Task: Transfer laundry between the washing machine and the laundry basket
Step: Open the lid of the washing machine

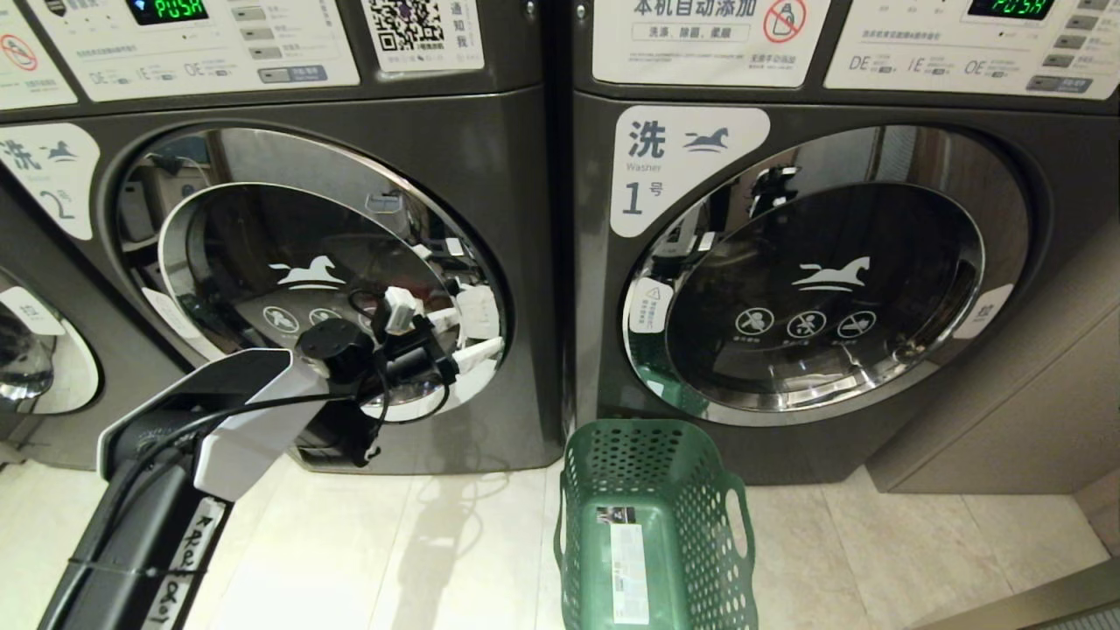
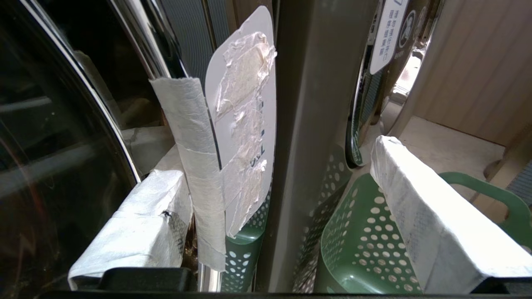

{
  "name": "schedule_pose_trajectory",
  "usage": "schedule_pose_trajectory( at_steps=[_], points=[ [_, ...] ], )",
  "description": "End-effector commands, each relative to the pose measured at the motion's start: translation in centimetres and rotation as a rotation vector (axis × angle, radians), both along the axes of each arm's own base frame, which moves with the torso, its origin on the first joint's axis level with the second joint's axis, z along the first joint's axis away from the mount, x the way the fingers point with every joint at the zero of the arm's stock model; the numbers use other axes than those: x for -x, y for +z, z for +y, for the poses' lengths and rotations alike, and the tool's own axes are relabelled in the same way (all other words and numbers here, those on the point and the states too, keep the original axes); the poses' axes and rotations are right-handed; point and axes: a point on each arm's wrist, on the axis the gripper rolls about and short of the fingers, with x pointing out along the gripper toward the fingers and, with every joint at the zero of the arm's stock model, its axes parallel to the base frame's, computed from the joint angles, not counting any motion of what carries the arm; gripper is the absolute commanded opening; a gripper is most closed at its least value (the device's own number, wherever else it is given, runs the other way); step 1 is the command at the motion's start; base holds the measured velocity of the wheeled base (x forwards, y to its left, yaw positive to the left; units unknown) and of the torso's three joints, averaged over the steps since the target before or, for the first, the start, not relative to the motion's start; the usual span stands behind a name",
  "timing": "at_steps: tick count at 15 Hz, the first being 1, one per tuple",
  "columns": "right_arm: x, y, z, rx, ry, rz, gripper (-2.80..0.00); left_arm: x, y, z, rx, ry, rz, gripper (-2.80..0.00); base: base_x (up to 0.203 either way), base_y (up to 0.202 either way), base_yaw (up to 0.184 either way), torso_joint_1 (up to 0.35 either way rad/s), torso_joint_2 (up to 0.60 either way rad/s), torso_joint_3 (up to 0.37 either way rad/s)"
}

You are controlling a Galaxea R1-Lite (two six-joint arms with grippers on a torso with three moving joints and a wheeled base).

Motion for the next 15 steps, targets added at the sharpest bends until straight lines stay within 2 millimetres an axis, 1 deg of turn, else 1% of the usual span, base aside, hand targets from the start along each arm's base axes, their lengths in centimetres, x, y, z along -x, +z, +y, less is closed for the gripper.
schedule_pose_trajectory(
  at_steps=[1,6,8,13,15],
  points=[
    [0.0,0.0,0.0,-0.001,0.000,0.001,-2.80,1.0,0.5,-2.9,0.008,-0.053,-0.002,0.00,0.000,0.000,0.000,0.000,0.00,0.000],
    [0.0,0.0,0.0,-0.001,0.000,0.001,-2.80,1.2,0.3,-2.8,0.004,-0.050,0.017,0.00,0.000,0.000,0.000,0.000,0.00,0.000],
    [0.0,0.0,0.0,-0.001,0.000,0.001,-2.80,1.5,0.0,-2.3,-0.003,-0.041,0.041,0.00,0.000,0.000,0.000,0.000,0.00,0.000],
    [0.0,0.0,0.0,-0.001,0.000,0.001,-2.80,1.7,-0.2,0.5,-0.013,0.013,0.085,0.00,0.000,0.000,0.000,0.000,0.00,0.000],
    [0.0,0.0,0.0,-0.001,0.000,0.001,-2.80,2.0,-0.3,2.1,-0.020,0.043,0.105,0.00,0.000,0.000,0.000,0.000,0.00,0.000]
  ],
)
